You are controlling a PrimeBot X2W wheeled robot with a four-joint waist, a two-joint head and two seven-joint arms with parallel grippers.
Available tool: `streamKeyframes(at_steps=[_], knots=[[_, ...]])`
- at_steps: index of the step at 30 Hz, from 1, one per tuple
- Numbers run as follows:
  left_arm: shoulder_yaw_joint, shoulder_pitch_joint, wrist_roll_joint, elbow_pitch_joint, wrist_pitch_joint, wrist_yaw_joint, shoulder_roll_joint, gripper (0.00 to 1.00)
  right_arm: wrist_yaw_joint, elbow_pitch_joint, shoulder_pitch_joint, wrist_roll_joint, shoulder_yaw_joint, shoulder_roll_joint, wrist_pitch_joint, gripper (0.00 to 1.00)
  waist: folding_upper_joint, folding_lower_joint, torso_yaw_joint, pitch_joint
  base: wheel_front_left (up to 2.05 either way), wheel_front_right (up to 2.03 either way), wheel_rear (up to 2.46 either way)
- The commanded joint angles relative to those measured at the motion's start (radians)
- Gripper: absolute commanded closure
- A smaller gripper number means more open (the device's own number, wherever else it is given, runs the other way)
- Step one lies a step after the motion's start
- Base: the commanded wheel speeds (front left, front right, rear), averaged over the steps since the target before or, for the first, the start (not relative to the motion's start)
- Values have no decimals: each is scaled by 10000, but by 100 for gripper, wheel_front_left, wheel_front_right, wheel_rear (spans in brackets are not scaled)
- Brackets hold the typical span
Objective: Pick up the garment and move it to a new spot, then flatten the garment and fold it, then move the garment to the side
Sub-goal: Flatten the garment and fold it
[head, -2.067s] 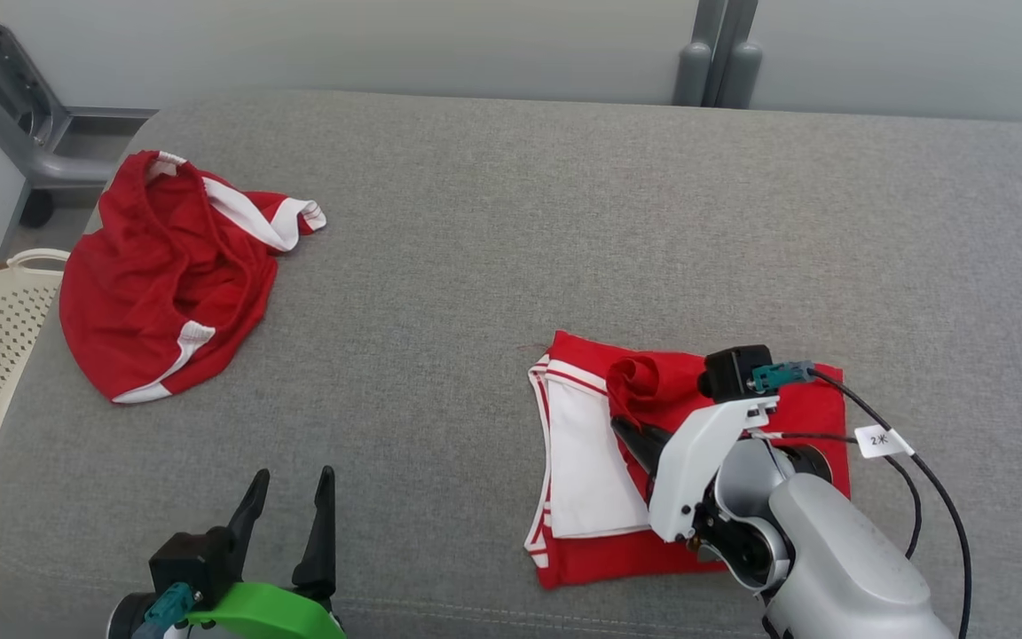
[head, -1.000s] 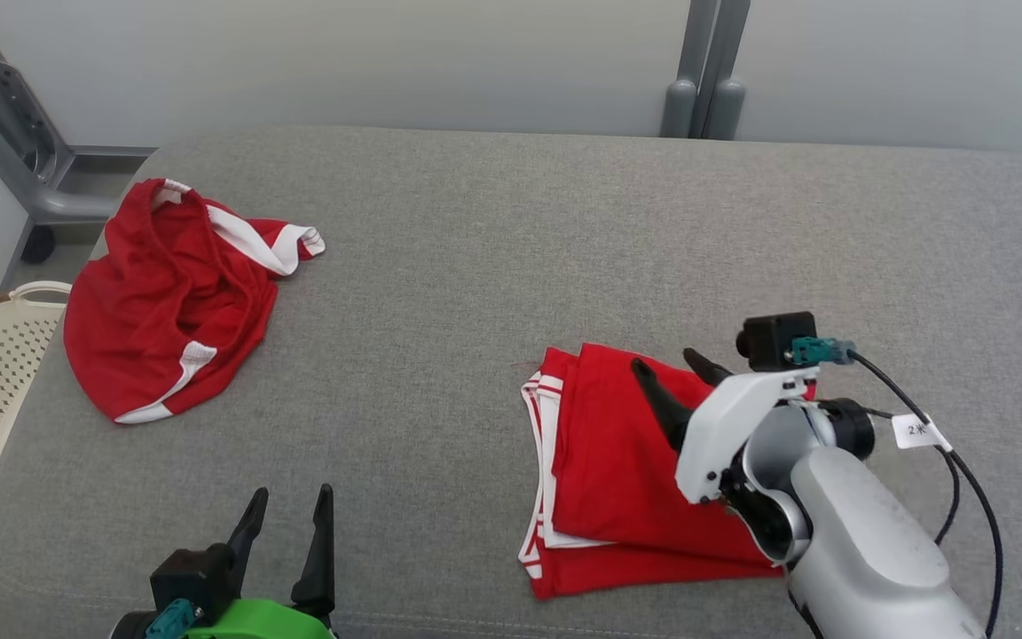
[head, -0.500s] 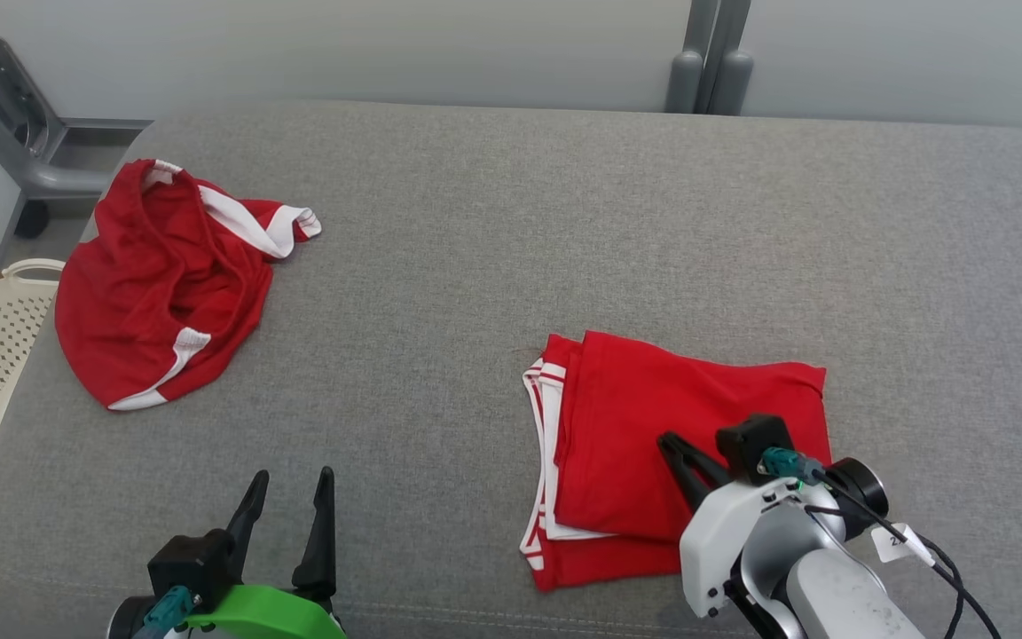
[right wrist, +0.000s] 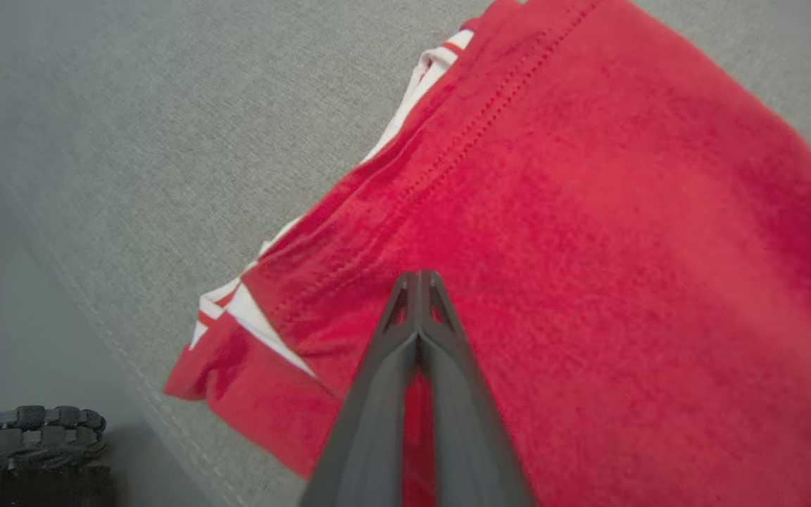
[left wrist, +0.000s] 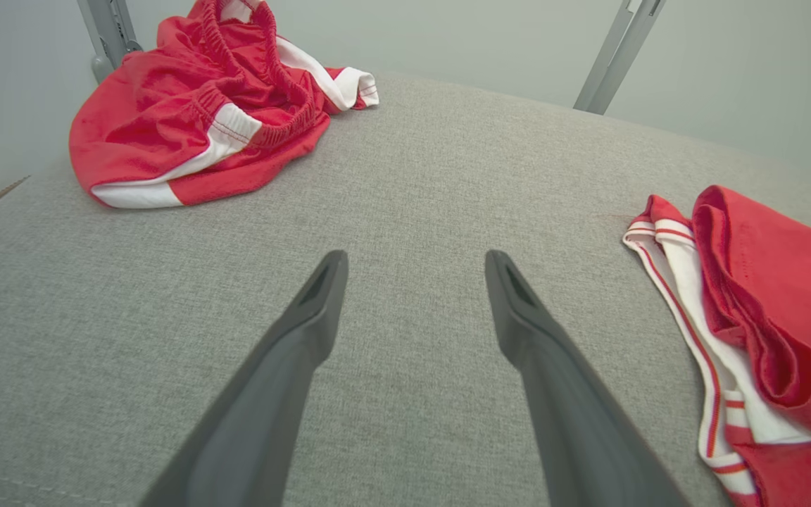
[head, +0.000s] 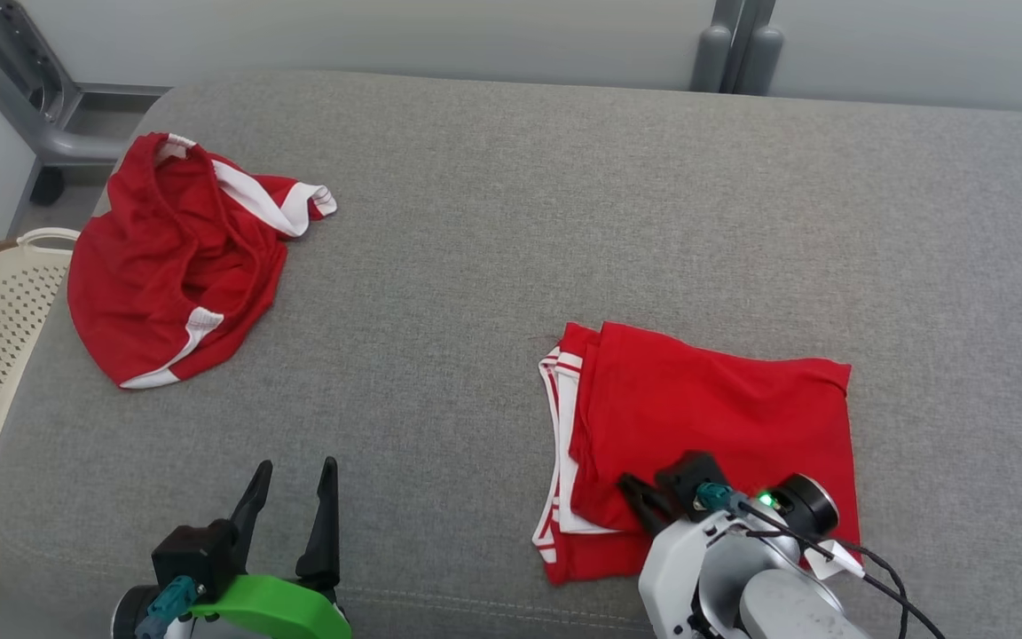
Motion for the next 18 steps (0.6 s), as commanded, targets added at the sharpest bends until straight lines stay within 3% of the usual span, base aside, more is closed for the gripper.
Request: streamKeyframes(at_steps=[1, 7, 18], knots=[[25, -138, 70, 6, -28, -50, -28, 0, -2, 217, -139, 21, 146, -17, -11, 100, -1, 0, 47, 20, 0, 0, 0], [82, -149, 82, 106, -28, -104, -58, 0, -2, 878, -299, 456, 805, 16, -144, 100, -1, 0, 139, 32, 0, 0, 0], [178, -113, 125, 183, -28, -143, -88, 0, -2, 995, -555, 1590, 2216, 20, -261, 100, -1, 0, 107, -24, 0, 0, 0]])
